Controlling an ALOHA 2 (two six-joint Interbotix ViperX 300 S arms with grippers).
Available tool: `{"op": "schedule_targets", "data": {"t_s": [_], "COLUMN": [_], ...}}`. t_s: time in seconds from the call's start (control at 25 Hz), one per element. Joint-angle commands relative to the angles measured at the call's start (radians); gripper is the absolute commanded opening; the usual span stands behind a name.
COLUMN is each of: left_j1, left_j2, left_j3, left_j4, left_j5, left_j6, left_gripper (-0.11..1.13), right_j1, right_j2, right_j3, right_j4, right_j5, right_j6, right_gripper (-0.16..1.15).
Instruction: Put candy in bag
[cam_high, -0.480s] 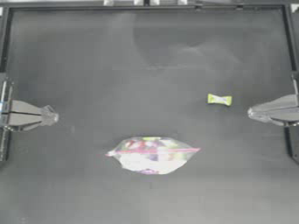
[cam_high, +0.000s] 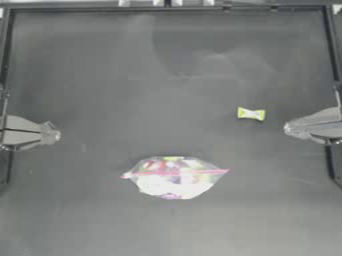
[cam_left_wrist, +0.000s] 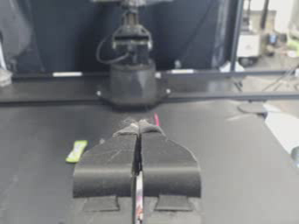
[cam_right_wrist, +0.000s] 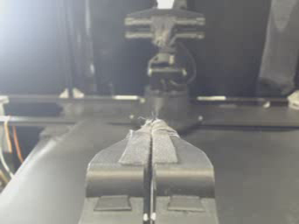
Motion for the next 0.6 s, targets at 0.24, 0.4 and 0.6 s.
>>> {"op": "schedule_targets", "data": {"t_s": [0.24,0.4,0.6], "left_j1": [-0.008,-0.008,-0.008], "left_j2": [0.014,0.014,0.014], "left_j3": [-0.020,-0.026,-0.029], "left_j4": [0.003,0.002,-0.002], "left_j5": [0.000,0.034,0.049], "left_j6": [0.009,0.008,0.006], "left_gripper": [1.08,0.98,1.01], "right_j1": [0.002,0.002,0.002], "right_j2": [0.020,0.026,0.026], "right_j3": [-0.023,-0.028,-0.055], "right_j4": [-0.054,-0.054,-0.051], "right_j5": [-0.008,-0.006,0.051], "right_j6": [0.006,0.002,0.003], "right_gripper": [0.87,1.04,1.02]}}
